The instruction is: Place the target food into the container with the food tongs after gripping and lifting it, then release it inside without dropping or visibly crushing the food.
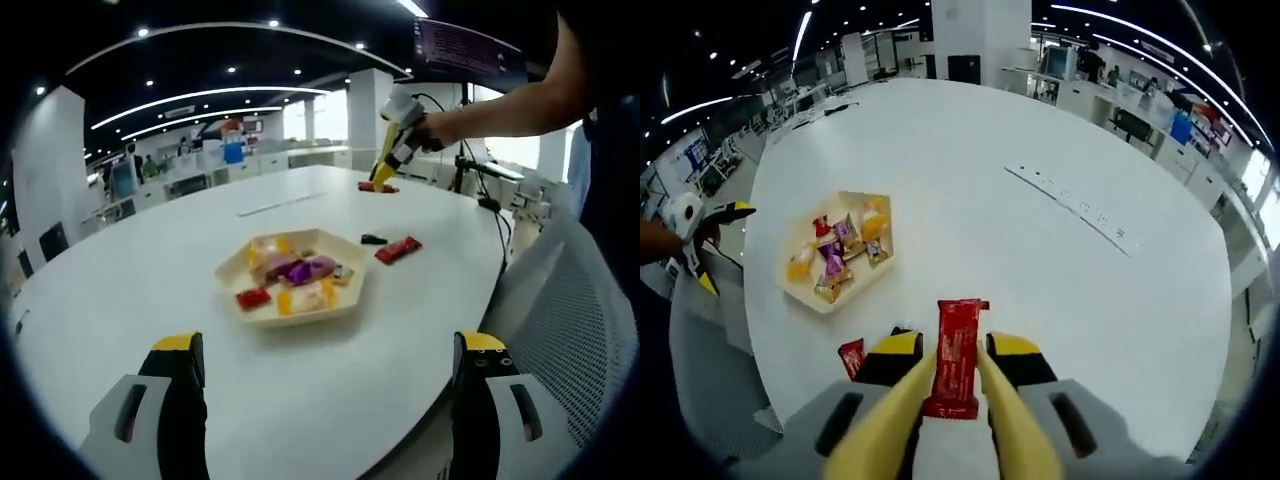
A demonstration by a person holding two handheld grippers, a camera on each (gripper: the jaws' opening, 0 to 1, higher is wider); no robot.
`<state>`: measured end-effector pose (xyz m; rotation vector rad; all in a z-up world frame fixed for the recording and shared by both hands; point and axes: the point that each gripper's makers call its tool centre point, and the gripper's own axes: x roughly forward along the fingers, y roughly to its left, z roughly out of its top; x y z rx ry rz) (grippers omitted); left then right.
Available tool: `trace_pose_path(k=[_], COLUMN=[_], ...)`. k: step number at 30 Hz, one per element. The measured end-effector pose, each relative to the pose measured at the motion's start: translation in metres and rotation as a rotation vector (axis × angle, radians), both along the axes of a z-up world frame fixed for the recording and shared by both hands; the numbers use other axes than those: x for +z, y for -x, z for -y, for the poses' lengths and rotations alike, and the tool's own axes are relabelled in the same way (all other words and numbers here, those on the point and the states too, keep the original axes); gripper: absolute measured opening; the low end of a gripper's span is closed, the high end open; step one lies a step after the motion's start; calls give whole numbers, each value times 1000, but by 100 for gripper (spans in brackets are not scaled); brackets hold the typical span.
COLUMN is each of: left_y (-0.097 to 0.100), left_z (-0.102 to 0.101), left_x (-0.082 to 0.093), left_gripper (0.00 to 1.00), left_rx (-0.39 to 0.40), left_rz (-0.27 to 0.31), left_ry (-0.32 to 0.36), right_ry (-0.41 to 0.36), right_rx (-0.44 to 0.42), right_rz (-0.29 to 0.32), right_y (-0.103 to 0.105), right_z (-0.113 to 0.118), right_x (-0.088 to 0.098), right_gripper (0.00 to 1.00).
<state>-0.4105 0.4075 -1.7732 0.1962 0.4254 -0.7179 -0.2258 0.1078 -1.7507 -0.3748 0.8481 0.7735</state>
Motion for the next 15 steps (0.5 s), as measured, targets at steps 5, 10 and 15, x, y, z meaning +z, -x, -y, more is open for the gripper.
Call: trace_pose_path(k=[5, 10, 15], left_y=[-1, -1, -1], left_z=[-1, -1, -1], left_x=[0, 0, 1], left_gripper=[99, 99, 99], left_rx=[3, 4, 5], left_rz=[4, 2, 4], left_ry=[-2, 0, 0], right_ry=[-4, -1, -1], right_rx=[-4, 1, 13], right_rz=[5, 3, 7], right_y=[-2, -1, -1], right_z=[3, 3, -3], right_x=[5, 8, 12], right_gripper=[24, 24, 24])
